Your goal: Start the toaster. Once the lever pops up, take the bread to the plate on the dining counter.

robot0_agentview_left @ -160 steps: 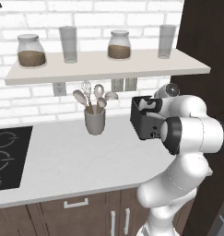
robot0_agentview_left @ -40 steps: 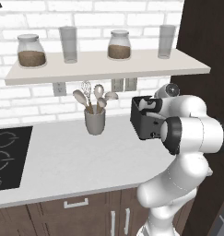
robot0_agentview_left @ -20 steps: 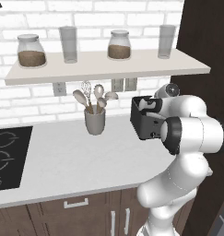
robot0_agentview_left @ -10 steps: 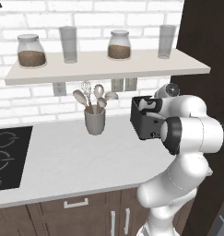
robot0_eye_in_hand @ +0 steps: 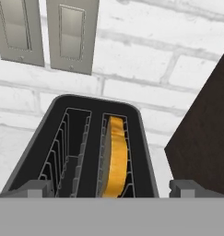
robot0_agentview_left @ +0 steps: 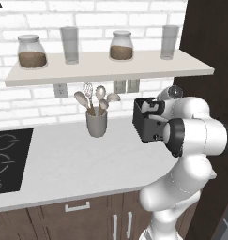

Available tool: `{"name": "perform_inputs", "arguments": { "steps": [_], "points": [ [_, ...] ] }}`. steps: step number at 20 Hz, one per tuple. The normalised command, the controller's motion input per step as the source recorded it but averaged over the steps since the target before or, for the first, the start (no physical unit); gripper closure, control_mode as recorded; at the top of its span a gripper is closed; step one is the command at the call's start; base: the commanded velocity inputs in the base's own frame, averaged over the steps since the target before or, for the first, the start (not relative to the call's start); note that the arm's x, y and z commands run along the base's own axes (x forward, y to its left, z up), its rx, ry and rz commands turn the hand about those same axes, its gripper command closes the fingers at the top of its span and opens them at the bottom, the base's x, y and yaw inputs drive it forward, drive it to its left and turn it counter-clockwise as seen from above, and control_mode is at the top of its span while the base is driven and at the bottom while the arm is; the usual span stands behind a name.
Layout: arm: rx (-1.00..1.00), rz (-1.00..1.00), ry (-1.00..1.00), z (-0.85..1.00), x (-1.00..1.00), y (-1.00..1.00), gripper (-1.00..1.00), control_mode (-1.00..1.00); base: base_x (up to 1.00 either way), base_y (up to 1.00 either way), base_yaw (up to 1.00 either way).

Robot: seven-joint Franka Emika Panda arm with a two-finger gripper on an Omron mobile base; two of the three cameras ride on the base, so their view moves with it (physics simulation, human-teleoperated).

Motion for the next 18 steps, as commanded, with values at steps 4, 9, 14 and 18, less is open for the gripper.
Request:
{"name": "perform_inputs", "arguments": {
  "steps": [4, 9, 14, 18],
  "points": [
    [0.02, 0.0, 0.01, -0.02, 0.0, -0.01, -1.0, -1.0, 0.0, 0.0, 0.0],
    [0.11, 0.0, 0.01, 0.0, 0.0, -0.04, -1.0, -1.0, 0.0, 0.0, 0.0],
    [0.11, 0.0, 0.07, -0.06, 0.16, -0.06, -1.0, -1.0, 0.0, 0.0, 0.0],
    [0.01, 0.0, 0.06, -0.1, 0.19, -0.03, -1.0, -1.0, 0.0, 0.0, 0.0]
  ]
}}
